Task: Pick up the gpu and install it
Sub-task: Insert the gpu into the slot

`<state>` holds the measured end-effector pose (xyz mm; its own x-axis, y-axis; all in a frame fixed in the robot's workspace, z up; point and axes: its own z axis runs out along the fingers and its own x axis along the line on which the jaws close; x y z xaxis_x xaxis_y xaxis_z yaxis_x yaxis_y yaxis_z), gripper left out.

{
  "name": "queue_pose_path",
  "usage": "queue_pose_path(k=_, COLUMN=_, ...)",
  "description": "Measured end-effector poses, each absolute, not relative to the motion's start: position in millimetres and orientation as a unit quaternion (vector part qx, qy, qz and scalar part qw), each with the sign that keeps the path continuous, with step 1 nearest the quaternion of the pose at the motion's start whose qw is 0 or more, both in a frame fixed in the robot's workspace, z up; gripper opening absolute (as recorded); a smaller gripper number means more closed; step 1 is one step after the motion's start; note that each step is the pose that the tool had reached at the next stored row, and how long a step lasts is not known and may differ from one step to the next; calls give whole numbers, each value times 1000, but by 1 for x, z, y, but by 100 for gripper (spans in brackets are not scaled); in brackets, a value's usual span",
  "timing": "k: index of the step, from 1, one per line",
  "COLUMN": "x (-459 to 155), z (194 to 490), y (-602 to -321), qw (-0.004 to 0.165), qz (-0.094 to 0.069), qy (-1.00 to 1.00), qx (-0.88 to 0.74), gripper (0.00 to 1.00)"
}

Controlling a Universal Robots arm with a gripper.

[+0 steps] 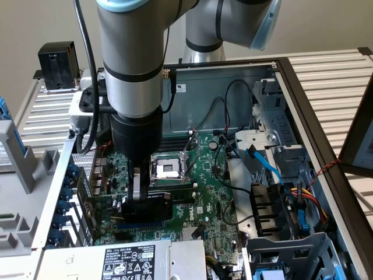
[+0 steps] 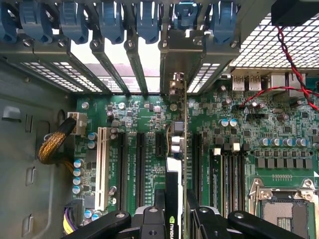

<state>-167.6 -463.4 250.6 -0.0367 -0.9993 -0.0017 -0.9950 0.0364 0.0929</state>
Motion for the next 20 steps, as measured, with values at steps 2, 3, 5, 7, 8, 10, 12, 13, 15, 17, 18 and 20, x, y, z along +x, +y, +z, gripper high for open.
queue_pose_path(k=2, x=-168, z=250, y=-463, qw=32, qz=-34, qy=-719, qx=693, gripper=26)
queue_pose_path(k=3, x=-168, z=250, y=-463, qw=32, qz=-34, qy=-719, qx=693, gripper=26)
queue_pose_path(k=5, x=-168, z=250, y=-463, qw=32, qz=-34, qy=-719, qx=693, gripper=26)
queue_pose_path(k=7, x=-168, z=249, y=-463, qw=32, qz=-34, qy=-719, qx=693, gripper=26)
queue_pose_path(k=8, x=-168, z=249, y=-463, qw=32, qz=-34, qy=-719, qx=693, gripper=26)
queue_pose_path(k=10, x=-168, z=249, y=-463, qw=32, qz=-34, qy=-719, qx=693, gripper=26)
queue_pose_path(k=12, x=-168, z=249, y=-463, qw=32, qz=-34, qy=-719, qx=693, gripper=26)
queue_pose_path(k=13, x=-168, z=249, y=-463, qw=32, qz=-34, qy=-719, qx=693, gripper=26)
queue_pose_path(k=15, x=-168, z=249, y=-463, qw=32, qz=-34, qy=-719, qx=693, gripper=26)
queue_pose_path(k=17, x=-168, z=249, y=-463, qw=31, qz=-34, qy=-719, qx=693, gripper=26)
queue_pose_path(k=18, x=-168, z=249, y=-463, qw=31, qz=-34, qy=-719, qx=693, gripper=26)
queue_pose_path(k=20, x=-168, z=249, y=-463, qw=31, qz=-34, qy=-719, qx=693, gripper=26)
